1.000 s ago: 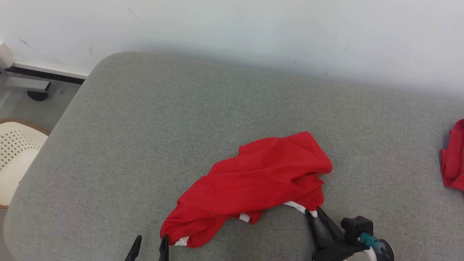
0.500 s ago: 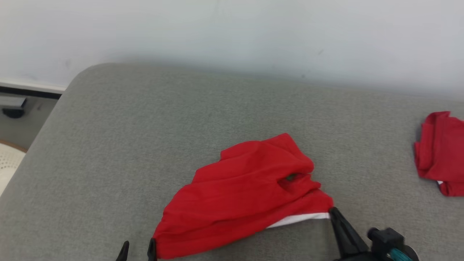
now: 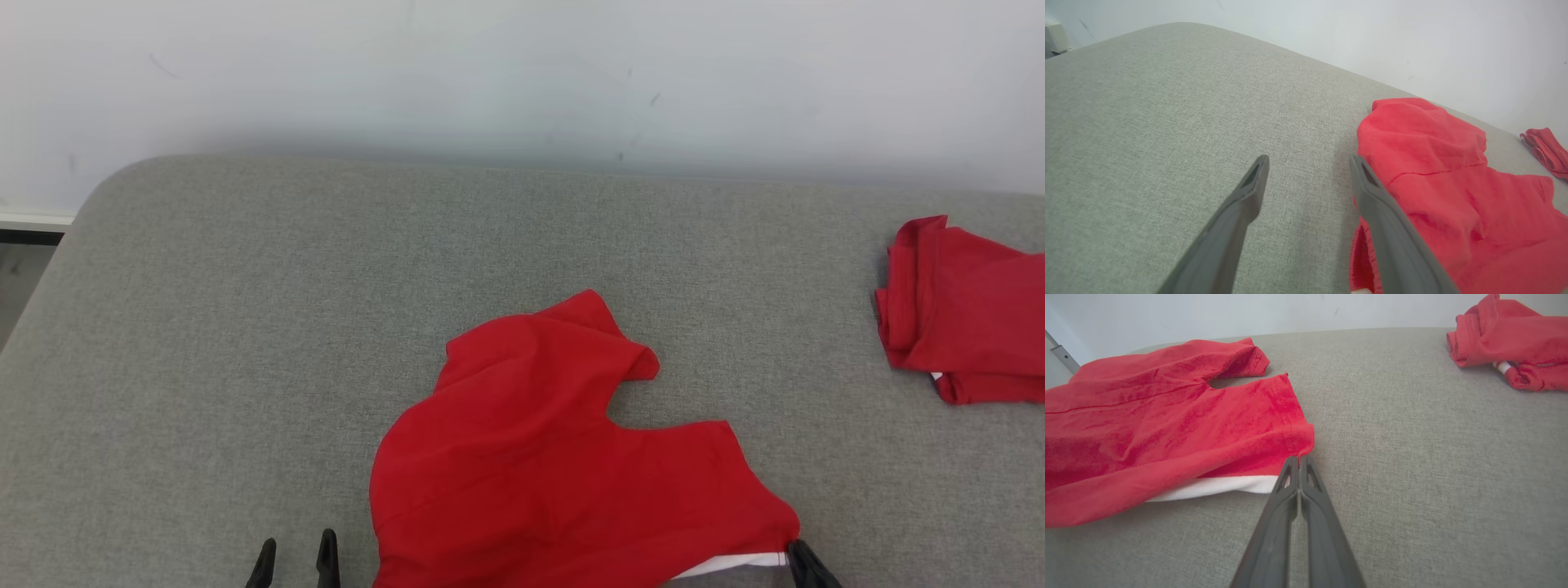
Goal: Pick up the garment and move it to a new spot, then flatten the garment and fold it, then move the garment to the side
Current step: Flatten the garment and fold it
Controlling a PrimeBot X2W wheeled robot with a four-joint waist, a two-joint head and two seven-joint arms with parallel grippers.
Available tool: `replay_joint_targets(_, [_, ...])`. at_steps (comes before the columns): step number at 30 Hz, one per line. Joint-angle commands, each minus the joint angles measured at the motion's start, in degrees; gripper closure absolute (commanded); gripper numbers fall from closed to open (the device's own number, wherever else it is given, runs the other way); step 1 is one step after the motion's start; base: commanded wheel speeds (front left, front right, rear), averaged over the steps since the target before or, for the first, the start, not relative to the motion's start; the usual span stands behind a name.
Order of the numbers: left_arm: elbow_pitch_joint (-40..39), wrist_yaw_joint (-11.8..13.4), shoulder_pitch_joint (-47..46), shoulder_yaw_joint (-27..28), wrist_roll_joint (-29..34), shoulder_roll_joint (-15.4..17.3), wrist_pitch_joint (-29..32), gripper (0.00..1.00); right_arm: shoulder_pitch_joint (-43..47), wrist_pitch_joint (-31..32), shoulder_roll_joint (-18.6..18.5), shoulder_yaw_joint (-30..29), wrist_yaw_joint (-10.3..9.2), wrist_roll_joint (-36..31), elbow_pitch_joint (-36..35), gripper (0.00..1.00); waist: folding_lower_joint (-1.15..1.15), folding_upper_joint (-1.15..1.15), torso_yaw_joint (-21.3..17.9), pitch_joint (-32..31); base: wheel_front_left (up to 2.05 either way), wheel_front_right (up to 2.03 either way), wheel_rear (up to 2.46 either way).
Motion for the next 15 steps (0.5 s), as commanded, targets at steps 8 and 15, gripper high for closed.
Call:
replay_joint_targets(8, [-0.67, 0.06, 0.70, -2.43, -0.37, -0.03, -0.16, 0.00, -1.59, 0.01, 1.70, -2.08, 0.02, -0.15, 2.28, 0.00, 0.00, 0.00, 0.84, -0.24, 0.00, 0.00, 0.00])
replay_joint_targets(15, [0.23, 0.07, 2.41, -10.76, -1.13, 1.46, -0.16, 0.00, -1.26, 0.00, 4.41, -5.09, 0.02, -2.06, -3.70, 0.00, 0.00, 0.00, 0.95, -0.24, 0.00, 0.00, 0.00])
